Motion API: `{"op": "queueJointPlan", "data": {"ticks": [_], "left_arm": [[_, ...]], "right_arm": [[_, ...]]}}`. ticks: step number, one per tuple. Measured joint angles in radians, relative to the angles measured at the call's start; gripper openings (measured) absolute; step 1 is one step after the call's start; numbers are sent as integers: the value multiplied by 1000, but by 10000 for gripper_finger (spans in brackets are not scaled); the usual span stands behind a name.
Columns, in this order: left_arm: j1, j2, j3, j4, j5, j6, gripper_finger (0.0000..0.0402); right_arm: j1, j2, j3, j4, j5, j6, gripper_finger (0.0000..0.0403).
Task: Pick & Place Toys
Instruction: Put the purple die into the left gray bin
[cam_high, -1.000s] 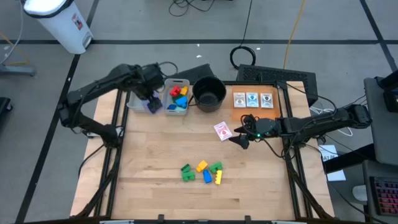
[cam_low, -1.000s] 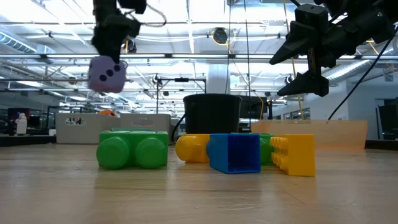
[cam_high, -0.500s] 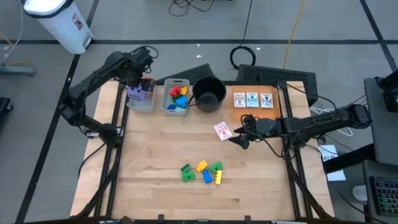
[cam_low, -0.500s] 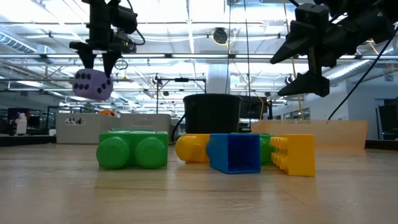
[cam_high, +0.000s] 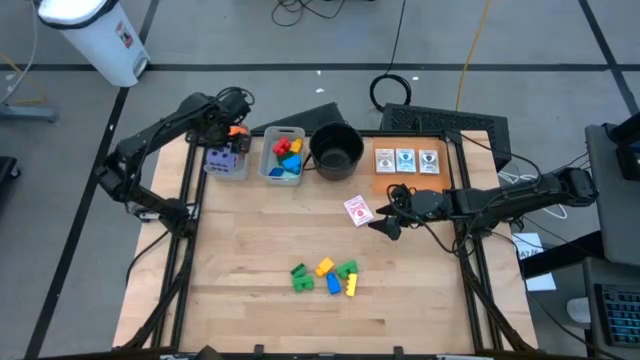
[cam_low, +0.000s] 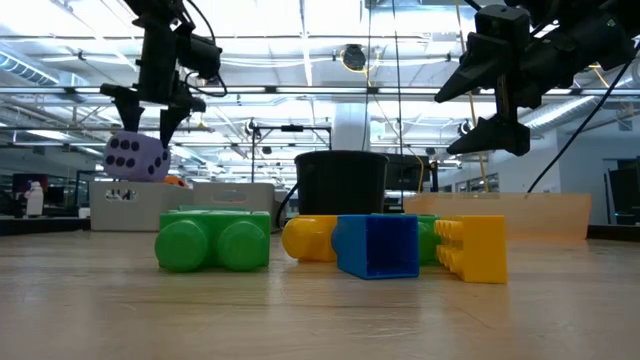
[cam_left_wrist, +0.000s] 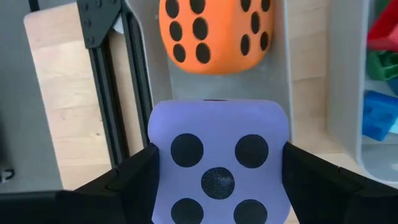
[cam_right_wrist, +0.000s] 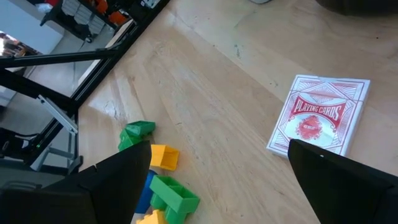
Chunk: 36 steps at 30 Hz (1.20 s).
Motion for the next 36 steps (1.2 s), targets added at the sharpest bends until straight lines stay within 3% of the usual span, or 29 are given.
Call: {"op": "queueJointPlan", "data": {"ticks": [14, 36], "left_arm": [[0, 0, -76, 123, -37, -22, 284], [2, -1, -191, 226, -7, -48, 296]], "right_arm": [[0, 0, 0, 0, 0, 10, 375], [0, 0, 0, 0, 0, 24, 375]]}}
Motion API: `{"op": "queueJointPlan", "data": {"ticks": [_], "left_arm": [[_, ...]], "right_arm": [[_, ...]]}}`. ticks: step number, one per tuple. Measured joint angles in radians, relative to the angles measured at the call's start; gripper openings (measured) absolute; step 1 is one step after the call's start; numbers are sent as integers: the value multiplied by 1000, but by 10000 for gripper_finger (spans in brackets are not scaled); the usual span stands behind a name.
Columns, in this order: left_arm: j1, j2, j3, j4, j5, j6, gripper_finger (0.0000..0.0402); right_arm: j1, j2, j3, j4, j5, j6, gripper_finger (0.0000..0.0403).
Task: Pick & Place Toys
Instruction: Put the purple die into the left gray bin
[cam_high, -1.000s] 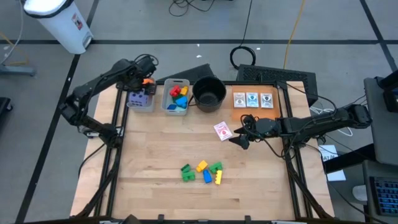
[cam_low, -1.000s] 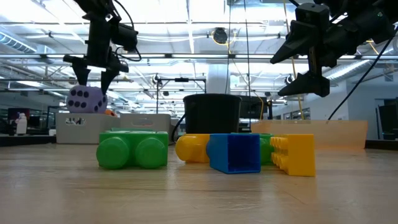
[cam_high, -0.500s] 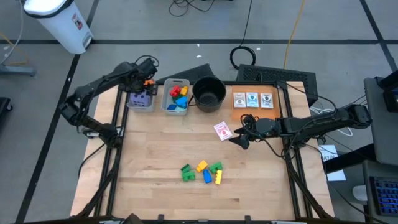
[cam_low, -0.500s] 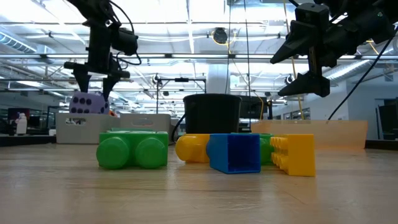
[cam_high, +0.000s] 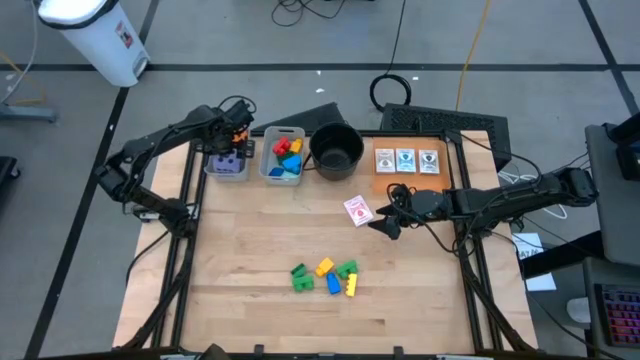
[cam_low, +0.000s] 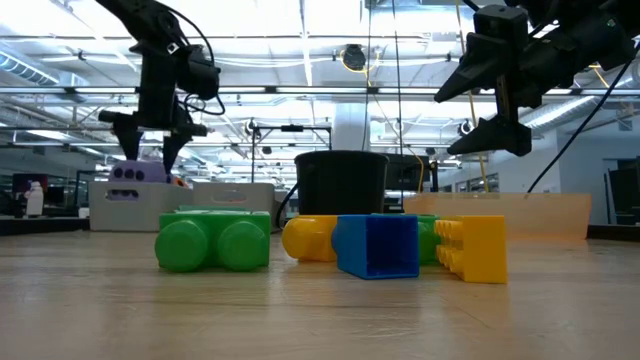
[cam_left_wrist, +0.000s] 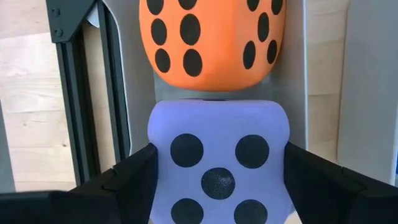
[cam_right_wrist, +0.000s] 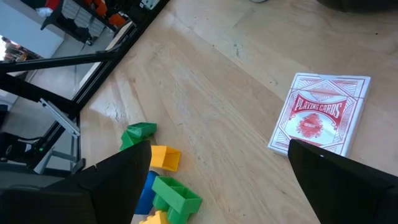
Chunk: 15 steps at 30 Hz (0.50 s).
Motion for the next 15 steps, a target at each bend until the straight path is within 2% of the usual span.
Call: {"op": "queueJointPlan", "data": {"ticks": [15], "left_arm": [[0, 0, -5, 29, 19, 19, 377]], "right_arm": [[0, 0, 0, 0, 0, 8, 375]]}}
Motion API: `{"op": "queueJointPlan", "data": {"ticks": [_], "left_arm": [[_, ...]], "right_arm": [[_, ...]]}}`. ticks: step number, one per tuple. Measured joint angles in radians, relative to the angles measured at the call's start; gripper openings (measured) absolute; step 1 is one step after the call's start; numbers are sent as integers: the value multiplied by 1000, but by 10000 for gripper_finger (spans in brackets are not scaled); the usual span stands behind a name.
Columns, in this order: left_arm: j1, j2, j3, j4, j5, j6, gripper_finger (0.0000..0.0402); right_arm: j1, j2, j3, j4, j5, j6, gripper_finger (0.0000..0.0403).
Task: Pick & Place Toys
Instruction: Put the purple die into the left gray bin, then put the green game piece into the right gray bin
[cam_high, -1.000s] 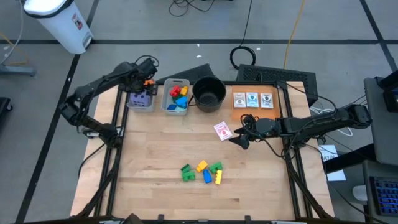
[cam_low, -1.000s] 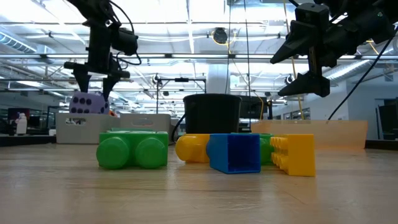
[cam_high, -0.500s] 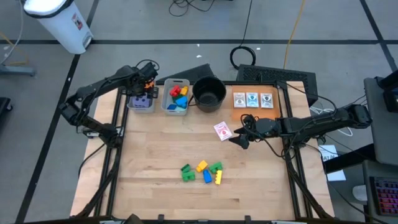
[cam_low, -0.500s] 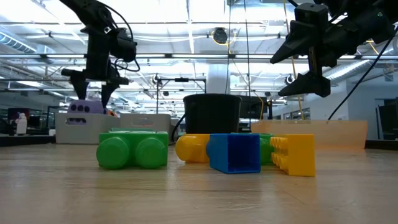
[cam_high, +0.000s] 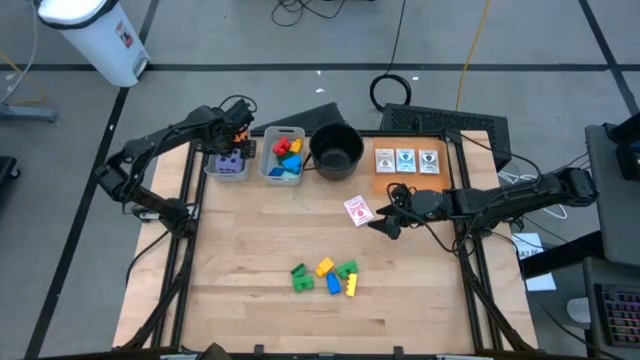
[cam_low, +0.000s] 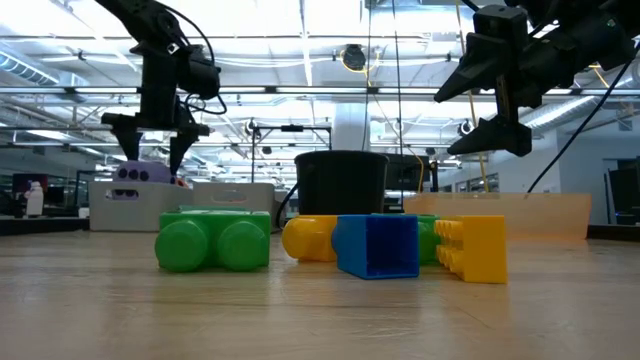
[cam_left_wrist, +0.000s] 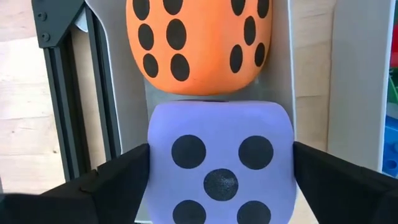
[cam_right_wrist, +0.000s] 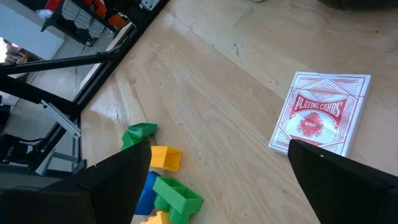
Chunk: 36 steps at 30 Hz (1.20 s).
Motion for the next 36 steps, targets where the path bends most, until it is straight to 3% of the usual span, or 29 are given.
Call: {"op": "queueJointPlan", "data": {"ticks": [8, 17, 27, 36], "left_arm": [[0, 0, 0, 0, 4, 8, 379], [0, 0, 0, -1, 4, 8, 326], [8, 0, 0, -2, 5, 10, 394], [8, 0, 0, -3, 6, 33, 388]], "right_arm": [[0, 0, 0, 0, 0, 3, 375], [0, 0, 0, 0, 0, 3, 375], [0, 0, 0, 0, 0, 3, 375], [0, 0, 0, 0, 0, 3, 375]]}}
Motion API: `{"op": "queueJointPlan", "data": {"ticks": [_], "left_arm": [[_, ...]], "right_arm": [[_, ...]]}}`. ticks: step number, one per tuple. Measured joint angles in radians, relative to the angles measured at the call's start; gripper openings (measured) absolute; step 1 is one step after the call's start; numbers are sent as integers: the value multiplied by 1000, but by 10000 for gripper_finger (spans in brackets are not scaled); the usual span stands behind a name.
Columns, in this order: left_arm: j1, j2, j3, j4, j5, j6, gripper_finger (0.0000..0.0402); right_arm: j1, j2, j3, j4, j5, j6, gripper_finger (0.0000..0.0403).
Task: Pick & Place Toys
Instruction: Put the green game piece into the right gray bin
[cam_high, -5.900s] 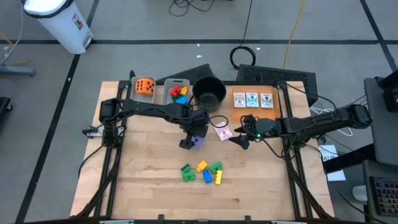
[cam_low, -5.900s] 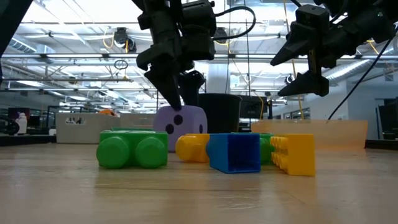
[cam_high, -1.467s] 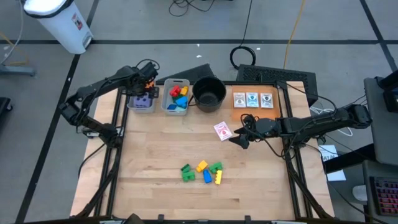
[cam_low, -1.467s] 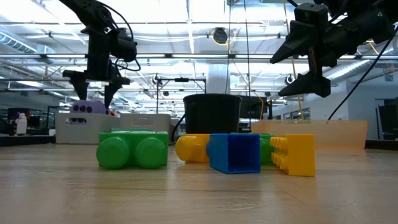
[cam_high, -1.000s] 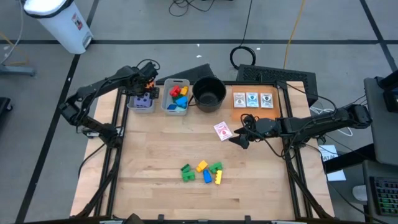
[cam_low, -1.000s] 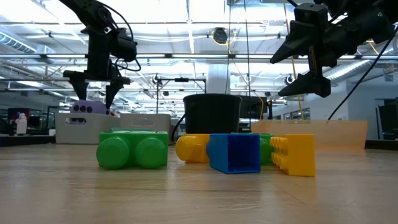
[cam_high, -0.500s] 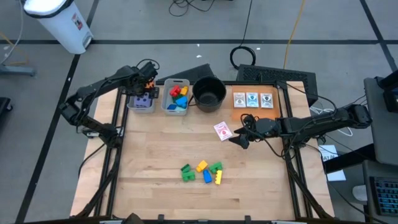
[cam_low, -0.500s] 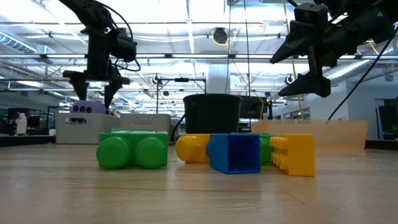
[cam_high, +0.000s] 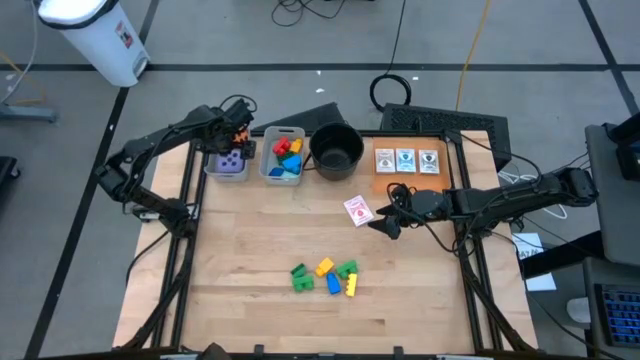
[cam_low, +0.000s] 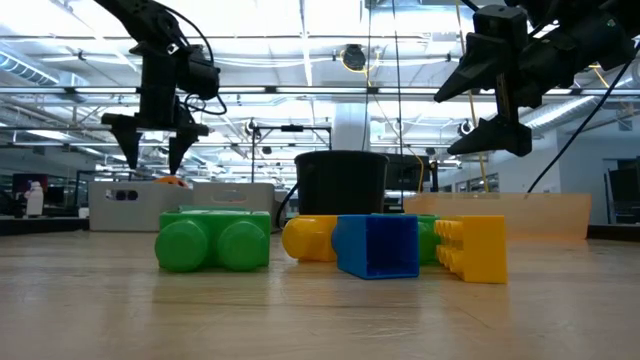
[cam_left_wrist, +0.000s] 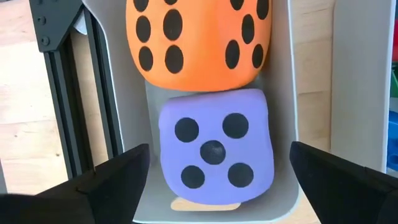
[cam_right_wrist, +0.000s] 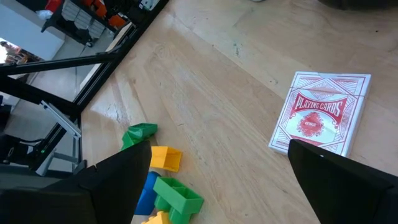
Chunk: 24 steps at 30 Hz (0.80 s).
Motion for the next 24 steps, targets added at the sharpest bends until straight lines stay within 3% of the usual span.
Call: {"op": "queueJointPlan", "data": {"ticks": [6, 15, 19, 24], "left_arm": [[-1, 0, 0, 0, 16, 19, 387], [-33, -82, 0, 67, 163, 22, 388], [-80, -161, 1, 203, 245, 20, 388], [-187, -266, 1, 514, 333, 2, 388]], "right_arm": [[0, 0, 0, 0, 0, 0, 375], [0, 0, 0, 0, 3, -5, 375], [0, 0, 0, 0, 26, -29, 375], [0, 0, 0, 0, 27, -32, 375]]}}
